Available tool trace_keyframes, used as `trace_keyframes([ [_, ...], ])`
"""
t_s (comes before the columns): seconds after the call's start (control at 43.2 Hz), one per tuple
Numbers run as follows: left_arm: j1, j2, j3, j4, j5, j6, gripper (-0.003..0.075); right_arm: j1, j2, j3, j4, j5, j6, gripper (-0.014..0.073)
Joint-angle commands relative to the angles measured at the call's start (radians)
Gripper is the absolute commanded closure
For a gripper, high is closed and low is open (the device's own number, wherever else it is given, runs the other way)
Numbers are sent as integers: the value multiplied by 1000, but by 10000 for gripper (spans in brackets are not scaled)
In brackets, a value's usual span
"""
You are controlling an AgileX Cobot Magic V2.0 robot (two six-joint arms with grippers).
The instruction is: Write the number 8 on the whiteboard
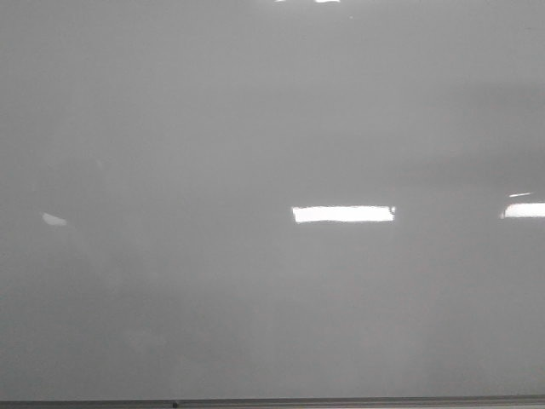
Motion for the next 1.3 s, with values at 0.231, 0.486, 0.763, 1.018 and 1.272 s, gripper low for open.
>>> trace_keyframes([
  [0.231, -7, 11, -38, -8, -91, -6, 93, 4, 12, -34, 0, -86, -2, 132],
  [0.486, -7, 63, -52, -10, -82, -6, 104, 4, 12, -34, 0, -87, -2, 117],
  [0.763, 35, 464, -259, -10, 119, -10, 104, 4, 12, -34, 0, -87, -2, 117],
  [1.018, 75, 727, -396, -5, 139, -10, 104, 5, 12, -34, 0, -85, -2, 117],
  [1.272, 73, 877, -411, -1, 26, -10, 104, 5, 12, -34, 0, -84, -2, 117],
])
